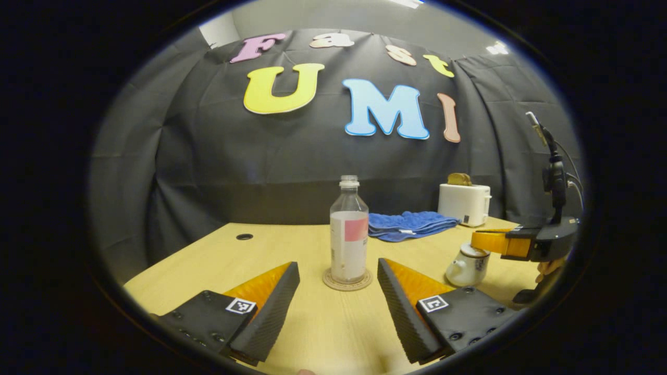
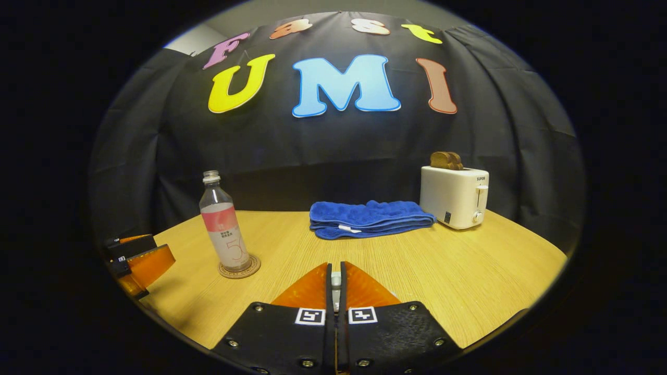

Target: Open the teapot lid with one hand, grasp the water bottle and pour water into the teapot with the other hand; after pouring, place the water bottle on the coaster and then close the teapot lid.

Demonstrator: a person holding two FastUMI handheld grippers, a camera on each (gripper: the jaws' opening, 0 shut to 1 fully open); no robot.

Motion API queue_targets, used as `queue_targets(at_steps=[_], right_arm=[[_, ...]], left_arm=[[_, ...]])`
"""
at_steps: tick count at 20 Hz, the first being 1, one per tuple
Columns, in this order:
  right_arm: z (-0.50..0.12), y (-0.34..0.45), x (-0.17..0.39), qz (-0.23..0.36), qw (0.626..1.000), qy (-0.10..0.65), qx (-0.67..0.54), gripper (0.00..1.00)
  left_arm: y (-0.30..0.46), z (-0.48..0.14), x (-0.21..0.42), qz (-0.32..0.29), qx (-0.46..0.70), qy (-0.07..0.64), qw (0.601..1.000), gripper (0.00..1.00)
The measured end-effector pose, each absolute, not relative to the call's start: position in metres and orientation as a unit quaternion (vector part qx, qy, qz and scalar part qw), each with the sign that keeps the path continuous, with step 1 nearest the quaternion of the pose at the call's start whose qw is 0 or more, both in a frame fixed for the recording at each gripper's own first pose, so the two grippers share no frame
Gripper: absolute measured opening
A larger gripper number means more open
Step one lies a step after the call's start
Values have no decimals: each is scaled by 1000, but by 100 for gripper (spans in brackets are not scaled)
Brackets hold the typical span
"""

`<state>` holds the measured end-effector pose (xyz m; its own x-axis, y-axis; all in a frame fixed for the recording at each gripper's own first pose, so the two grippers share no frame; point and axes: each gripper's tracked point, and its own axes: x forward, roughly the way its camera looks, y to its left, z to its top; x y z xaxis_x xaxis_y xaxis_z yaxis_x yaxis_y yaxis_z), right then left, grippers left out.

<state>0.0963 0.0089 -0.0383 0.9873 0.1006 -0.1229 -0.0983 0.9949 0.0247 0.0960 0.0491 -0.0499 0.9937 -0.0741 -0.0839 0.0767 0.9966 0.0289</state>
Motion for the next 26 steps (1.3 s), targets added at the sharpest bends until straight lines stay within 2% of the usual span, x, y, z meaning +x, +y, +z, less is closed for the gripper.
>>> queue_targets(at_steps=[4, 7, 9, 18, 26], right_arm=[[-39, 10, 96, 50, 996, 64, 22, 4], [-42, 10, 94, 50, 996, 71, 19, 14], [-38, 8, 92, 47, 997, 65, 19, 17], [-15, 17, 53, 32, 999, 4, 20, 17], [-49, 51, 29, 67, 997, 22, 23, 17]], left_arm=[[46, -51, 95, -42, 9, 43, 998, 100], [44, -48, 92, -42, 8, 40, 998, 100], [42, -45, 90, -43, 7, 37, 998, 100], [27, -32, 66, -35, -9, 11, 999, 100], [20, -43, 39, -28, -7, 8, 1000, 100]])
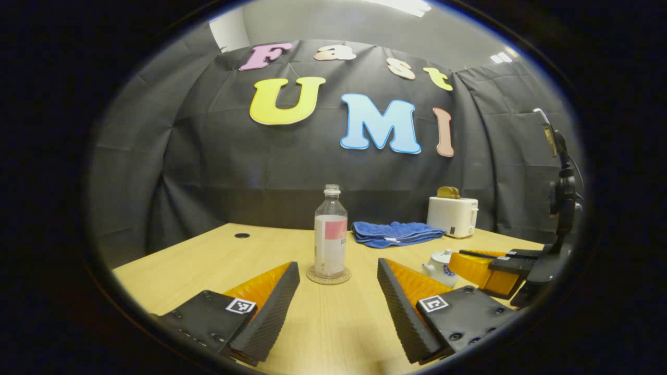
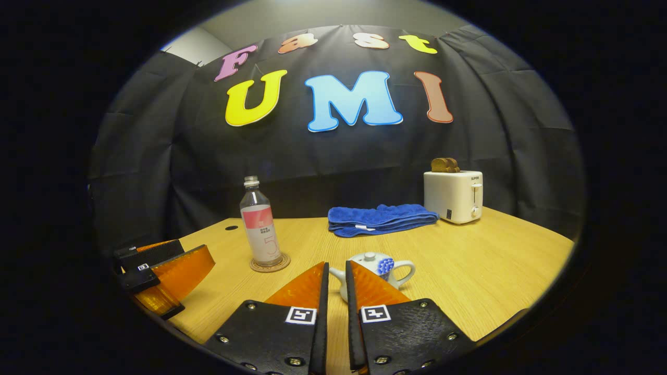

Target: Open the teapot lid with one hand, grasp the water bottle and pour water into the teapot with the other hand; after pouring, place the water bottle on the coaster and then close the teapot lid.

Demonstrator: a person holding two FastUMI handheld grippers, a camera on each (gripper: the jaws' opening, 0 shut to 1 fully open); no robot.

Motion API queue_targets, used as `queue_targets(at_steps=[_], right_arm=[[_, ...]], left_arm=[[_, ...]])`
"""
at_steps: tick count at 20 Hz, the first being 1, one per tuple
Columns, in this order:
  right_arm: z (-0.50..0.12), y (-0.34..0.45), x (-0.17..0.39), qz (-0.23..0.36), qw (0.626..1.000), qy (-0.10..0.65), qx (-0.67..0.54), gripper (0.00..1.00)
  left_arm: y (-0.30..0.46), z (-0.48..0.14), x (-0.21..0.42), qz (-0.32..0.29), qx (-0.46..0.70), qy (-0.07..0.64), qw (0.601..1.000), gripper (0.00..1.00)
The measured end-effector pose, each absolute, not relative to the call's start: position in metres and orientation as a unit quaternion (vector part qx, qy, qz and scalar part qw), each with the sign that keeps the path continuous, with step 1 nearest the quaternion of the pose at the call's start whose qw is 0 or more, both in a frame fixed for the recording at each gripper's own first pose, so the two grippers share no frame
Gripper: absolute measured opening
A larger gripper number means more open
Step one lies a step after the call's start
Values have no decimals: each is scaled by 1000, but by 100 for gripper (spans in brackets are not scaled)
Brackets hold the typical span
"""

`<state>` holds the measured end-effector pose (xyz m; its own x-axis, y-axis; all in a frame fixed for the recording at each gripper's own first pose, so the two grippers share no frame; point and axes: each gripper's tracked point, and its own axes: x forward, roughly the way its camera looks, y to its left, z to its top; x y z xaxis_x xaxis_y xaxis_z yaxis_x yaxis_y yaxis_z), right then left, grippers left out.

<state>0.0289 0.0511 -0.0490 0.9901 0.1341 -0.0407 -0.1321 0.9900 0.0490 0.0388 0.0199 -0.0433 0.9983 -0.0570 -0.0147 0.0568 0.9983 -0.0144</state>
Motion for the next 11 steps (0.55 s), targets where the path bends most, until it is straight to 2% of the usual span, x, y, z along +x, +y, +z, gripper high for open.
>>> queue_targets(at_steps=[11], right_arm=[[-42, 52, 17, 50, 999, -21, -7, 17]], left_arm=[[17, -51, 37, -3, 36, 3, 999, 100]])
